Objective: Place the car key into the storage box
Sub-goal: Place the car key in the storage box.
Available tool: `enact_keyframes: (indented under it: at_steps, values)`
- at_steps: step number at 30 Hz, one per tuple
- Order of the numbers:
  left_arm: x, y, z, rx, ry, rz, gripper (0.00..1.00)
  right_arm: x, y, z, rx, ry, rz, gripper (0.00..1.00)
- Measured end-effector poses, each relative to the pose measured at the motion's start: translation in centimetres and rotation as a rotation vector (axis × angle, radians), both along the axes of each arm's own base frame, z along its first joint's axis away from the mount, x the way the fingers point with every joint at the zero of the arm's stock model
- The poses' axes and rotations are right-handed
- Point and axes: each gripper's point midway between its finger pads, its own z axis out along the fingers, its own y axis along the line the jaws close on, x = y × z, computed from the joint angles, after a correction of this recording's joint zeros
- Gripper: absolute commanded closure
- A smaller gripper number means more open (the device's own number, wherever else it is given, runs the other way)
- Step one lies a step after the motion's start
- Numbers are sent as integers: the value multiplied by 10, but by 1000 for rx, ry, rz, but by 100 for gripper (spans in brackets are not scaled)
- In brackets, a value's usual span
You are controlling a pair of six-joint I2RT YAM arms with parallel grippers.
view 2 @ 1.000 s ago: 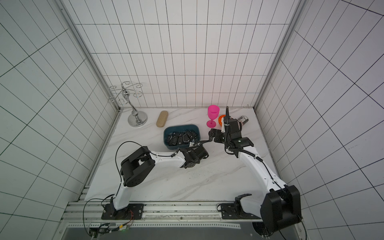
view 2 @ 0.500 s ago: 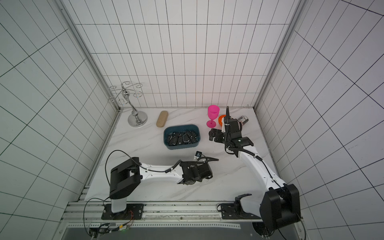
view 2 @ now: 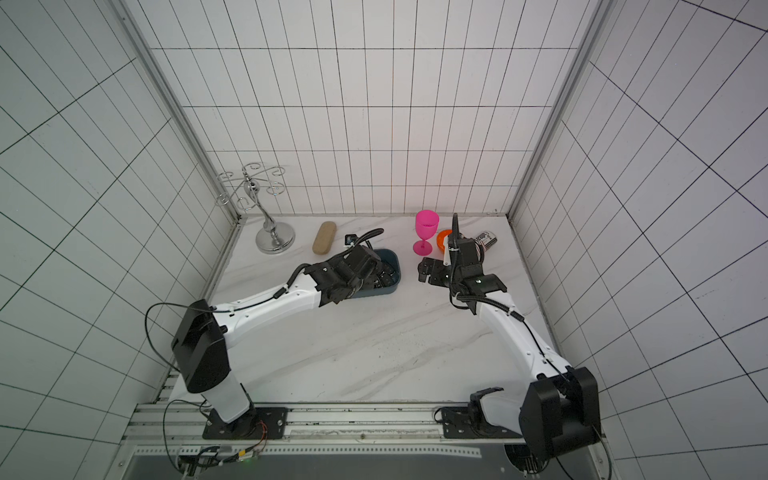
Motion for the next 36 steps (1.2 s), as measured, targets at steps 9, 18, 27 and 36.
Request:
enact_keyframes:
  at_steps: [9,18,27,36]
  values:
    - [59,1,-70,69,134,8,100,-1,0,-4,5,8,-4,3]
    - [62,12,-92,77,213,7,100,-1,0,-6,5,12,-5,3]
    - [61,8,-110,77,255,-1,98,-2,6,-9,33,29,19,4]
    - [63,7,-108,58,257,6,94,-34,35,-18,152,135,135,5]
